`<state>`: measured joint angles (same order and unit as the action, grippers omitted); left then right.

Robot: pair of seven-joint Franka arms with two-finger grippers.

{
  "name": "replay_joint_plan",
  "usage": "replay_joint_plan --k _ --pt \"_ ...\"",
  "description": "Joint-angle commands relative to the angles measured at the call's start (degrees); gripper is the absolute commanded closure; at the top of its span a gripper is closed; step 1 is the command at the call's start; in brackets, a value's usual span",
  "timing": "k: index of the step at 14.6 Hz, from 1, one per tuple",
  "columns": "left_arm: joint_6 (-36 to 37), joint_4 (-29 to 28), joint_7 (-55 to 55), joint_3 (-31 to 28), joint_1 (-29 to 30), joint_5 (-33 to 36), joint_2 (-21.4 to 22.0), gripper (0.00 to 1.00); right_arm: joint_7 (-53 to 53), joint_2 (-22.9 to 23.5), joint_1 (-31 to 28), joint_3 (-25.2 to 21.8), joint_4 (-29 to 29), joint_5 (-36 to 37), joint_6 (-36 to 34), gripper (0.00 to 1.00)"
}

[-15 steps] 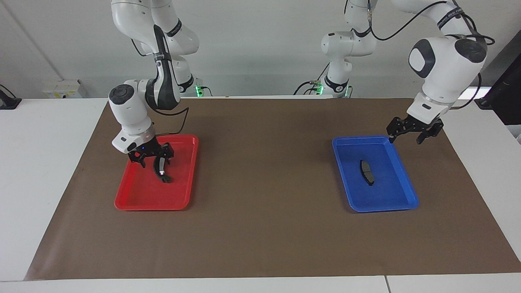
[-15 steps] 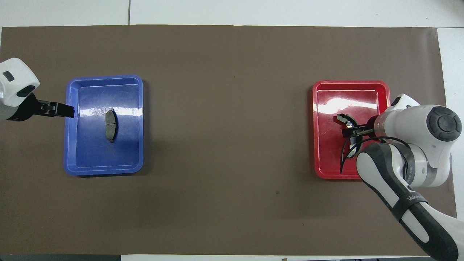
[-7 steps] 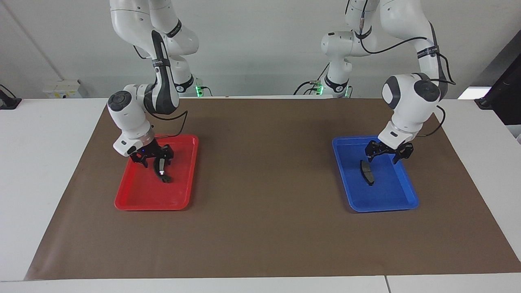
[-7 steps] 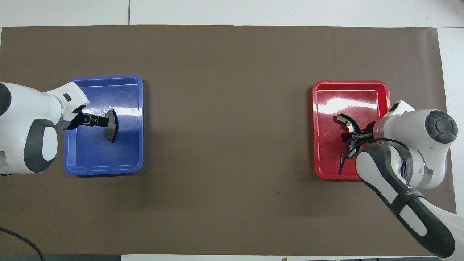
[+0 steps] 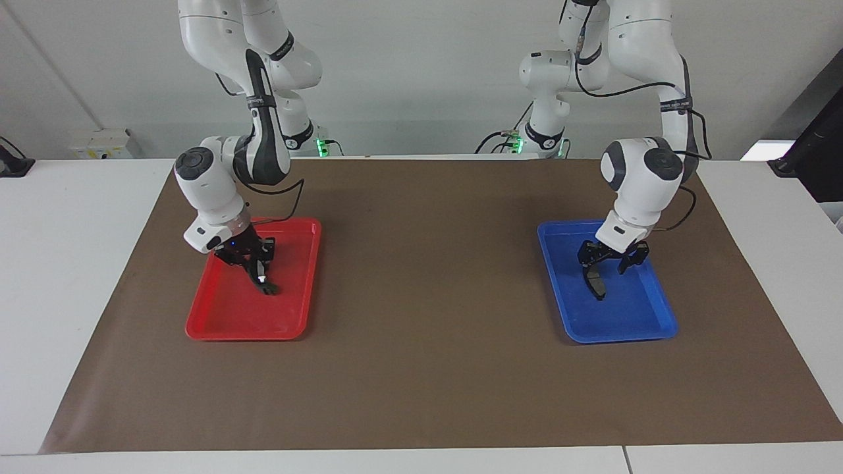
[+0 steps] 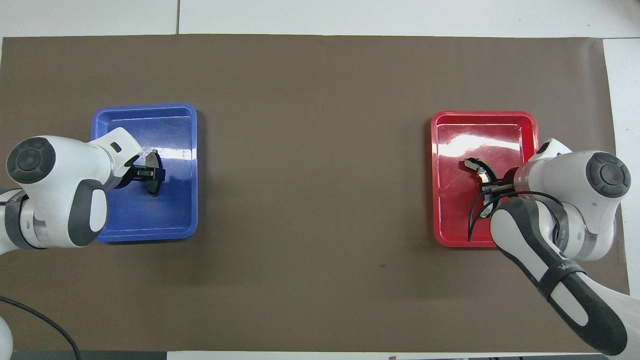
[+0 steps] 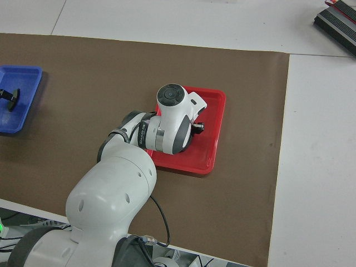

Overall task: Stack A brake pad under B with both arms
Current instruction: 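Close the right gripper on the curved pad while the left gripper grasps the small pad, then lift the curved pad with the right gripper while the left gripper brings the small pad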

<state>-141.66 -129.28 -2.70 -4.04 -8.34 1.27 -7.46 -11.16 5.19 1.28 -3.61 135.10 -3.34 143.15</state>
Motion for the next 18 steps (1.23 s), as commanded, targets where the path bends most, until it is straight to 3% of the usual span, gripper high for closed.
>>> replay_joint_plan --k 1,2,3,5,6,9,11,15,18 --pt "-3.69 -2.20 4.09 -0.70 -2.28 0.49 -1.32 0.21 -1.85 0.00 0.21 0.10 -0.71 -1.58 0.55 1.00" --pt "-4.49 -2.20 5.15 -0.70 -2.47 0.49 -1.77 0.25 -1.59 0.00 0.30 0.10 -1.93 -1.58 -0.85 1.00" --pt "-4.32 -2.12 5.34 -0.79 -2.47 0.49 -1.95 0.35 -0.10 -0.35 0.39 0.18 -4.47 -1.58 -4.51 1.00" --pt "-3.89 -1.76 5.34 -0.88 -2.38 0.49 -1.69 0.74 5.33 0.00 3.36 0.18 -9.92 -1.58 -11.12 1.00" --pt "-3.27 -1.68 5.25 -0.97 -2.21 0.49 -0.99 0.84 8.75 0.35 5.38 0.18 -11.51 -1.50 -12.27 1.00" --pt "6.44 1.56 5.60 -0.88 -2.82 0.58 3.92 0.87 16.85 1.32 12.15 0.18 -14.59 -0.70 -12.99 1.00" --pt "13.84 5.07 9.96 -0.88 -8.15 0.67 4.73 0.88 21.68 3.24 15.93 0.18 -17.75 -0.70 -14.30 1.00" --pt "12.47 5.62 23.50 -0.79 -19.93 0.67 2.72 0.86 36.45 11.67 25.42 0.18 -27.94 -0.62 -17.03 1.00" --pt "6.85 5.79 30.37 -0.53 -28.02 0.67 -1.22 0.82 37.18 13.97 28.25 0.27 -28.75 -0.62 -15.89 1.00"
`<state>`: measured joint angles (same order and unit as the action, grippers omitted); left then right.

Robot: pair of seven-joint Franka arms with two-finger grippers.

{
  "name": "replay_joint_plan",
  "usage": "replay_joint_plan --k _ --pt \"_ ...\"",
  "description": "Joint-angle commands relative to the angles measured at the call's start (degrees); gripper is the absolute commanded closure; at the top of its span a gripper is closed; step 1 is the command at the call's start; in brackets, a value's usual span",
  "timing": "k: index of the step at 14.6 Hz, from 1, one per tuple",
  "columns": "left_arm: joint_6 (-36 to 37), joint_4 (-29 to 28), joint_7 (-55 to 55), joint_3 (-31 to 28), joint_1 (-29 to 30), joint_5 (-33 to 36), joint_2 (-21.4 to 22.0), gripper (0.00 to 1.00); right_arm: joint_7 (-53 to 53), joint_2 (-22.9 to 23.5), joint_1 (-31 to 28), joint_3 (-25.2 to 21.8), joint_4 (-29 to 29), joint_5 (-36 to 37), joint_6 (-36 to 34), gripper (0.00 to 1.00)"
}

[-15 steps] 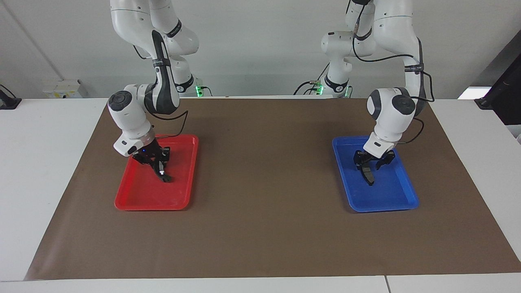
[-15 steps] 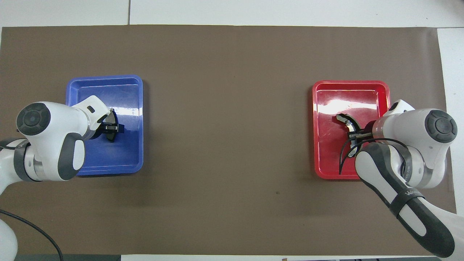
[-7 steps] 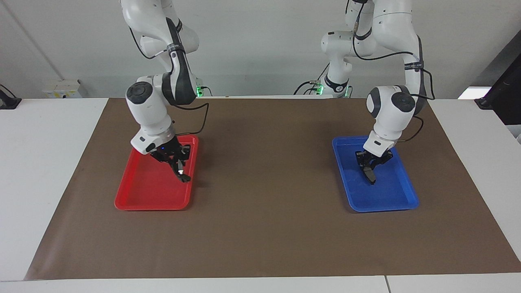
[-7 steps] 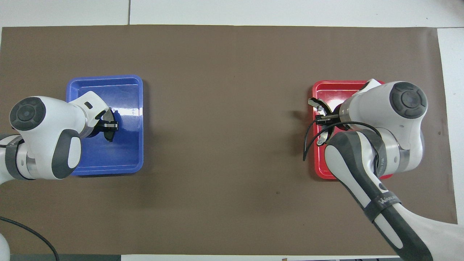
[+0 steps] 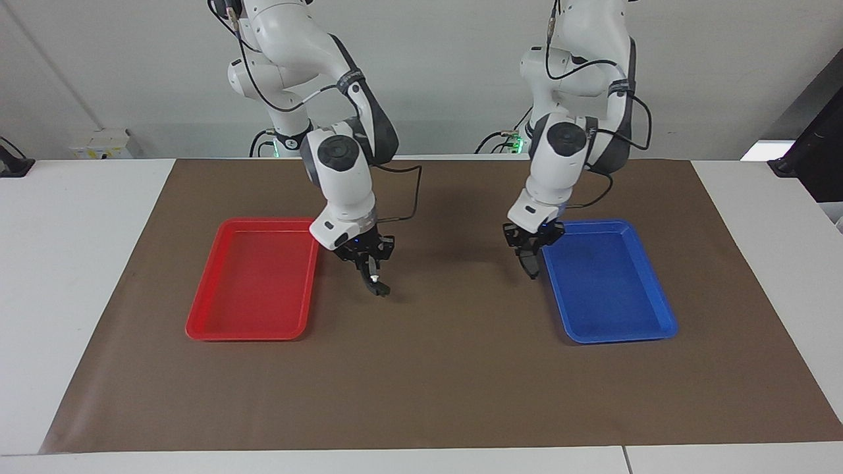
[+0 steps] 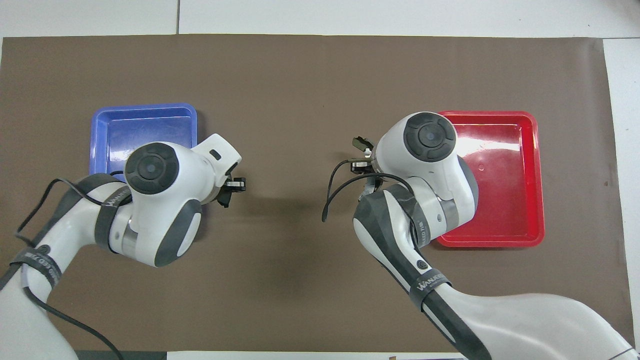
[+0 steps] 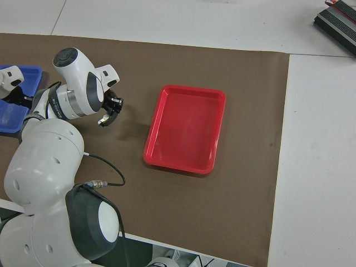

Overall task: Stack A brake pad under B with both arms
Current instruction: 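Lift the curved pad with the right gripper while the left gripper brings the small pad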

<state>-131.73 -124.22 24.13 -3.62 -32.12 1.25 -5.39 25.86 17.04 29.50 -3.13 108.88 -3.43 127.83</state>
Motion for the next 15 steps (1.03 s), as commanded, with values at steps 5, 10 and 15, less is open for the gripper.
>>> replay_joint_plan --k 5,10,15 --pt "-11.17 2.84 8.30 -0.87 -11.55 0.51 -9.99 0.73 0.25 3.09 1.09 -0.30 -2.36 -0.52 0.05 1.00" --pt "-12.67 5.74 8.48 -0.69 -15.51 -0.37 -12.01 0.52 0.07 3.09 0.47 -0.30 -2.44 -0.52 0.05 1.00" --pt "-7.77 5.92 7.78 -1.04 -13.94 -0.37 -8.60 0.02 -0.46 3.00 -0.49 -0.30 -2.71 -0.52 -0.39 1.00"
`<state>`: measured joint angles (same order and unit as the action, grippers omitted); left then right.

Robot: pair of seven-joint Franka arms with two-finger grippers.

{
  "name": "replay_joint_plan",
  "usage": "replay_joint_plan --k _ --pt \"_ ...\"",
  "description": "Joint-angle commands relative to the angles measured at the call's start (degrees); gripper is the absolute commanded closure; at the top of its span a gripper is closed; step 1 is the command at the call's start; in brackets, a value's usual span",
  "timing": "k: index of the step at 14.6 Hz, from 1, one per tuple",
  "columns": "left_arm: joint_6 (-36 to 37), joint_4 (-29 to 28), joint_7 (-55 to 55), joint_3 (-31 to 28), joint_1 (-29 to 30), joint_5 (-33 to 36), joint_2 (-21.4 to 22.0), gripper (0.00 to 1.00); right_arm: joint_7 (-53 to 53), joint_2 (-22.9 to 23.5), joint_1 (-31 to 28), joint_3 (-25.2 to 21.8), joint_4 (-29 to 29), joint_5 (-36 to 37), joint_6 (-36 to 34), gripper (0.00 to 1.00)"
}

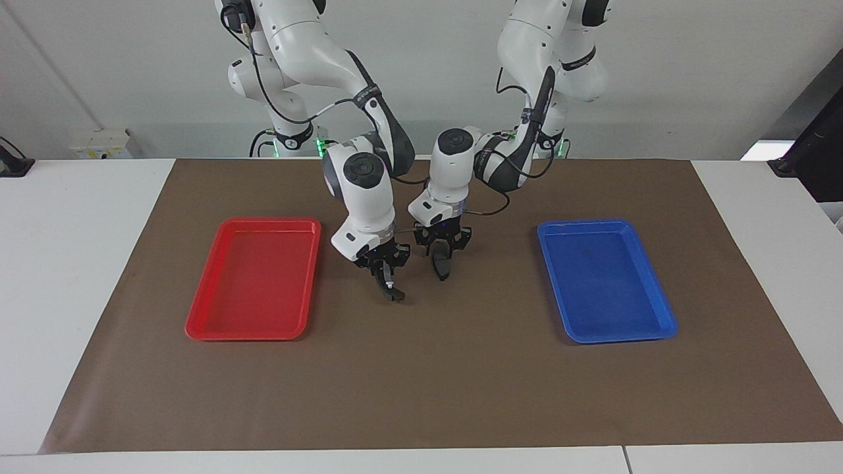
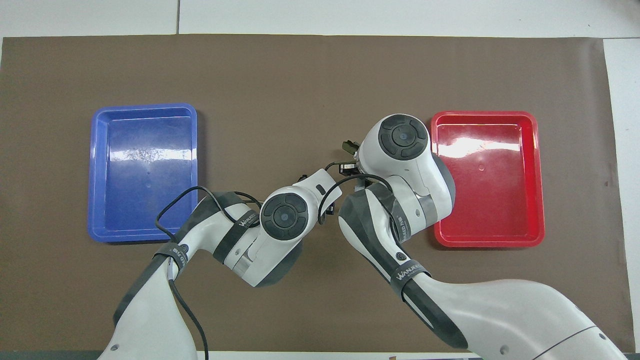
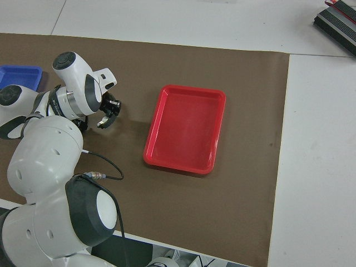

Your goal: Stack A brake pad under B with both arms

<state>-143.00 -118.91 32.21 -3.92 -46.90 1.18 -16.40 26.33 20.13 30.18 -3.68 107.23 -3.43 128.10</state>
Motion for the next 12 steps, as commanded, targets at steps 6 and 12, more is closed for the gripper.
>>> replay_joint_plan --k 6,12 --pt "15.27 -0.18 -9.35 -0.83 10.50 -0.31 11.29 0.02 0.99 -0.26 0.22 0.34 -1.50 -2.71 0.48 1.00" --pt "21.17 0.08 -20.67 -0.92 24.65 -0.31 17.09 0.02 10.04 3.16 8.39 0.25 -5.72 -3.95 1.18 1.00"
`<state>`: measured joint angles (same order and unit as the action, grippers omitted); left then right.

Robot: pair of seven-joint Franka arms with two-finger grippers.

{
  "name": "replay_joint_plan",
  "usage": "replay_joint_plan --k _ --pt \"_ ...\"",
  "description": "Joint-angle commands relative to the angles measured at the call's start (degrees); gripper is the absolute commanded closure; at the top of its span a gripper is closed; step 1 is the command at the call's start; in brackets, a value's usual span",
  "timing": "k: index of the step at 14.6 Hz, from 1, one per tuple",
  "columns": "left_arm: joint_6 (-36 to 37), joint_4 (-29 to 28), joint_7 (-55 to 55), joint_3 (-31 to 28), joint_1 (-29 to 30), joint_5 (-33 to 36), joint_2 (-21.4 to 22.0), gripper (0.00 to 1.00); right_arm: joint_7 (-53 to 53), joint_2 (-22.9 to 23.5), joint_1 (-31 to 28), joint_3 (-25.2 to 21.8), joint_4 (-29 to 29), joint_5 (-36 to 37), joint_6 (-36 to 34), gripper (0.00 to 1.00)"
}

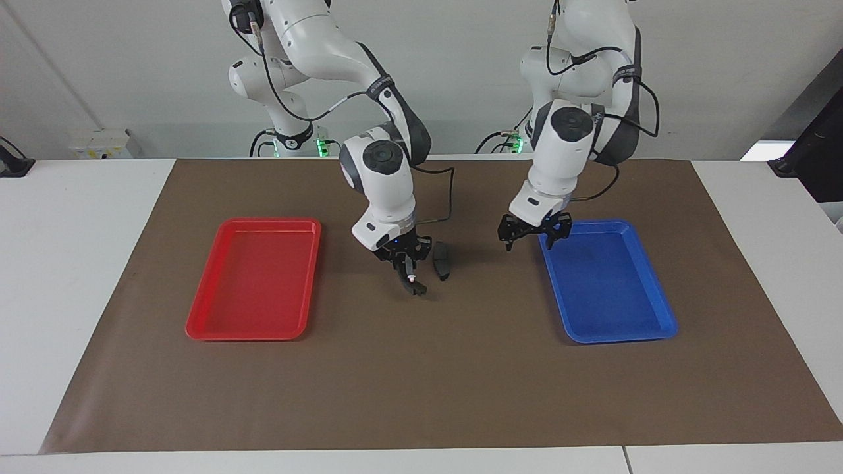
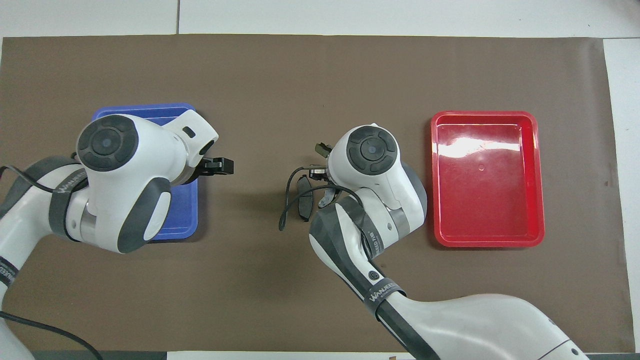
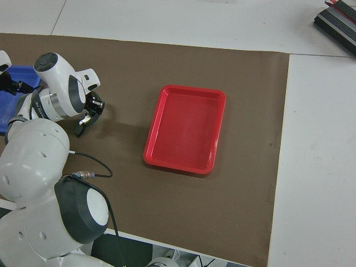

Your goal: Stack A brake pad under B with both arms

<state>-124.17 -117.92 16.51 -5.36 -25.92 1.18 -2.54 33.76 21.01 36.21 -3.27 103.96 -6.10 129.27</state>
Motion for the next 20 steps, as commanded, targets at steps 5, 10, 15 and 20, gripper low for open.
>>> replay_joint_plan --k 5,10,15,20 --pt "9.90 1.19 -17.81 0.35 13.87 -0.21 8.26 0.02 4.92 3.77 3.86 -0.16 -1.66 -0.41 2.30 1.00" --pt "18.08 8.75 -23.62 0.35 18.27 -0.21 7.47 0.02 4.92 3.86 4.65 -0.16 0.18 -0.32 4.32 1.00" --pt "25.45 14.89 -24.25 0.26 18.72 0.40 6.85 0.01 4.65 3.68 4.74 -0.15 1.15 -0.32 5.29 0.99" --pt "32.23 23.24 -24.34 0.26 20.56 1.20 4.57 0.01 4.13 3.60 5.89 -0.07 1.86 -0.32 6.17 0.96"
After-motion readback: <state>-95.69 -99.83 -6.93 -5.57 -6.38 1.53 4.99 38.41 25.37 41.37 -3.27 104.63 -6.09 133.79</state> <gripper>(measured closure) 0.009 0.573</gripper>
